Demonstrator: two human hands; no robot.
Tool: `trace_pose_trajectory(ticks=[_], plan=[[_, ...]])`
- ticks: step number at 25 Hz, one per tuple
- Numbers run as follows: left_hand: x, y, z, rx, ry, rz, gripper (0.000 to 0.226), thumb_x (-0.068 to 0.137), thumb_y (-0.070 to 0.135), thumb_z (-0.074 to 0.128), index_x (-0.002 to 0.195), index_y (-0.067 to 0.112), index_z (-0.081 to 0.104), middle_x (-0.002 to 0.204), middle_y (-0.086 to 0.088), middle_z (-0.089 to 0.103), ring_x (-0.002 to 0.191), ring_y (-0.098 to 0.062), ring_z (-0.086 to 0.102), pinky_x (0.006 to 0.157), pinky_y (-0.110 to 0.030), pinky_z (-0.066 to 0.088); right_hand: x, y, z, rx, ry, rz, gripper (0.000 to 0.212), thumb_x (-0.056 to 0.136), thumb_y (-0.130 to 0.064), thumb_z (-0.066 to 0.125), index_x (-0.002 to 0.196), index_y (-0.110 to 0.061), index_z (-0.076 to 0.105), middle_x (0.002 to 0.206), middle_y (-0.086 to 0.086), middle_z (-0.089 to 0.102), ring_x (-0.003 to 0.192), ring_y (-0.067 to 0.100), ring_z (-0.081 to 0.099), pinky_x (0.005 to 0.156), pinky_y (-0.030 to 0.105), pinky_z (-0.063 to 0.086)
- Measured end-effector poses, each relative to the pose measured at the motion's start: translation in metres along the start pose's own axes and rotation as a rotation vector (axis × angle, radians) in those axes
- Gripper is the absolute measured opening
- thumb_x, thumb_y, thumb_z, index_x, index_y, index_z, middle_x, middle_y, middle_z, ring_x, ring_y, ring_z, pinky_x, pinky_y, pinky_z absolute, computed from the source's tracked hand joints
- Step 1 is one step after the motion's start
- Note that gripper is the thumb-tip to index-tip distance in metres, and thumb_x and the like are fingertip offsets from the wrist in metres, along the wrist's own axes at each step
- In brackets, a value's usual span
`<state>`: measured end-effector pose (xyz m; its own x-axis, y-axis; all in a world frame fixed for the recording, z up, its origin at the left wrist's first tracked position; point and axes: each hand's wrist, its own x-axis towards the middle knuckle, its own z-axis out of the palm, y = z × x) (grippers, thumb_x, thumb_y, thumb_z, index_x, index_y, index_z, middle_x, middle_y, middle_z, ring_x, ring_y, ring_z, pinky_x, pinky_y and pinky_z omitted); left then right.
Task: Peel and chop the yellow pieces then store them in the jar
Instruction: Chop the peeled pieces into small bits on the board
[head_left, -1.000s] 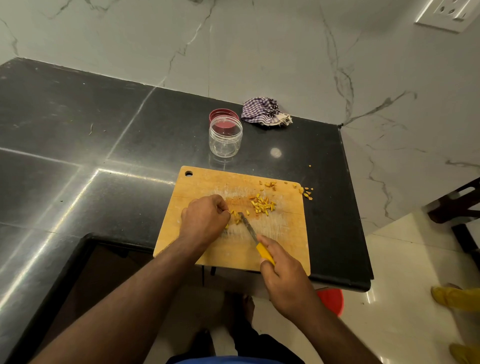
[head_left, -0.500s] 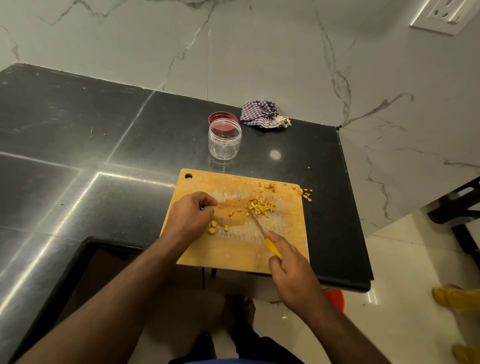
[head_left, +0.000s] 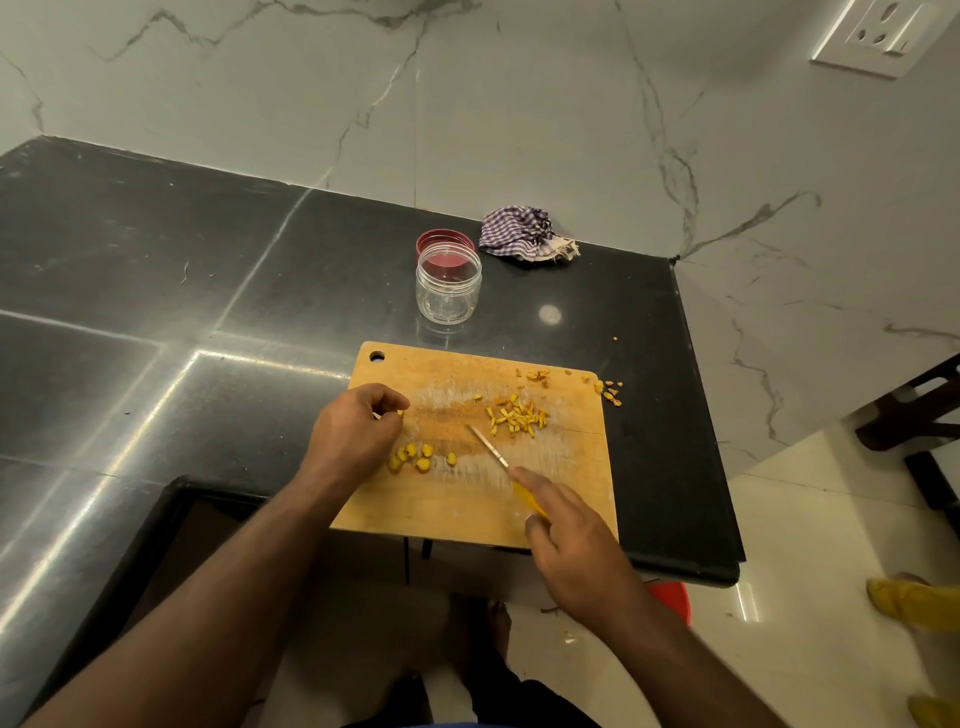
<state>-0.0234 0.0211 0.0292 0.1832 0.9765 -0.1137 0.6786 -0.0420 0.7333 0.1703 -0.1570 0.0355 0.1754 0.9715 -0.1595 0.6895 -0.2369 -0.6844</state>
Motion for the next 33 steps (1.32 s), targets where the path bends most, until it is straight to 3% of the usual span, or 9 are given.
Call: trace_pose_trajectory(ticks=[2, 6, 9, 13, 17, 22, 27, 29, 33], plan=[[0.0, -0.002, -0.002, 0.0, -0.024, -0.011, 0.022, 0.094, 0.014, 0.058, 0.11, 0.022, 0.071, 0.106, 0.005, 0.064, 0.093, -0.011, 0.057, 0.068, -0.025, 0.043, -0.002, 0.002, 0.003, -0.016, -0.035, -0.002, 0.048, 0.102, -0.021, 0.042, 0.146, -0.04, 0.038, 0.127, -0.019, 0.046, 0.11, -0.003, 0.047, 0.093, 0.019, 0.044], [-0.001, -0.005, -0.006, 0.022, -0.05, -0.024, 0.021, 0.096, 0.017, 0.06, 0.114, 0.022, 0.069, 0.111, 0.002, 0.066, 0.094, -0.011, 0.057, 0.066, -0.023, 0.042, -0.002, 0.012, -0.005, 0.026, 0.106, 0.072, 0.048, 0.102, -0.018, 0.044, 0.146, -0.037, 0.04, 0.131, -0.019, 0.043, 0.118, -0.002, 0.042, 0.102, 0.021, 0.041], [-0.002, -0.004, -0.007, 0.046, -0.041, -0.023, 0.024, 0.096, 0.019, 0.061, 0.119, 0.02, 0.068, 0.116, 0.0, 0.067, 0.096, -0.012, 0.056, 0.073, -0.026, 0.044, -0.006, 0.014, -0.006, 0.027, 0.039, 0.039, 0.047, 0.101, -0.018, 0.045, 0.144, -0.037, 0.044, 0.132, -0.021, 0.043, 0.123, -0.001, 0.043, 0.105, 0.024, 0.041], [0.0, -0.003, -0.005, 0.079, -0.045, -0.019, 0.028, 0.097, 0.02, 0.061, 0.124, 0.018, 0.067, 0.118, -0.002, 0.067, 0.096, -0.011, 0.054, 0.077, -0.027, 0.045, -0.005, 0.021, -0.01, 0.033, 0.106, 0.084, 0.046, 0.101, -0.019, 0.046, 0.143, -0.04, 0.043, 0.132, -0.016, 0.047, 0.119, 0.005, 0.049, 0.099, 0.034, 0.049], [0.002, -0.004, -0.004, 0.093, -0.029, -0.033, 0.029, 0.097, 0.018, 0.06, 0.126, 0.019, 0.065, 0.118, -0.003, 0.067, 0.094, -0.011, 0.053, 0.076, -0.026, 0.044, -0.003, 0.009, -0.004, 0.042, 0.041, 0.027, 0.047, 0.101, -0.019, 0.046, 0.144, -0.038, 0.043, 0.13, -0.022, 0.044, 0.121, -0.002, 0.043, 0.099, 0.019, 0.04], [-0.002, -0.002, -0.01, 0.109, -0.055, -0.024, 0.014, 0.094, 0.019, 0.064, 0.108, 0.022, 0.068, 0.099, 0.003, 0.065, 0.08, -0.008, 0.054, 0.059, -0.02, 0.039, -0.001, 0.006, -0.001, 0.055, 0.024, 0.034, 0.047, 0.101, -0.02, 0.046, 0.145, -0.038, 0.041, 0.13, -0.022, 0.043, 0.12, -0.002, 0.042, 0.098, 0.016, 0.036], [-0.013, 0.002, -0.013, 0.157, -0.282, 0.05, 0.016, 0.092, 0.027, 0.069, 0.108, 0.028, 0.069, 0.097, 0.01, 0.061, 0.088, -0.007, 0.057, 0.065, -0.019, 0.042, -0.003, 0.006, 0.001, 0.081, 0.006, 0.038, 0.046, 0.101, -0.022, 0.046, 0.144, -0.038, 0.042, 0.133, -0.021, 0.045, 0.122, -0.001, 0.043, 0.1, 0.018, 0.039], [-0.016, 0.004, -0.009, 0.2, -0.289, 0.07, 0.018, 0.091, 0.026, 0.07, 0.108, 0.028, 0.07, 0.097, 0.011, 0.06, 0.088, -0.007, 0.056, 0.063, -0.017, 0.04, -0.003, 0.005, 0.005, 0.083, -0.003, 0.032, 0.046, 0.101, -0.022, 0.047, 0.144, -0.038, 0.043, 0.135, -0.019, 0.047, 0.122, -0.002, 0.043, 0.1, 0.017, 0.038], [-0.017, 0.005, -0.008, 0.17, -0.259, 0.054, 0.01, 0.09, 0.02, 0.069, 0.091, 0.028, 0.063, 0.094, 0.01, 0.06, 0.082, -0.007, 0.054, 0.059, -0.017, 0.038, -0.003, 0.003, 0.012, 0.078, -0.025, 0.017, 0.046, 0.102, -0.024, 0.046, 0.146, -0.036, 0.041, 0.142, -0.017, 0.045, 0.128, -0.002, 0.04, 0.106, 0.017, 0.034]])
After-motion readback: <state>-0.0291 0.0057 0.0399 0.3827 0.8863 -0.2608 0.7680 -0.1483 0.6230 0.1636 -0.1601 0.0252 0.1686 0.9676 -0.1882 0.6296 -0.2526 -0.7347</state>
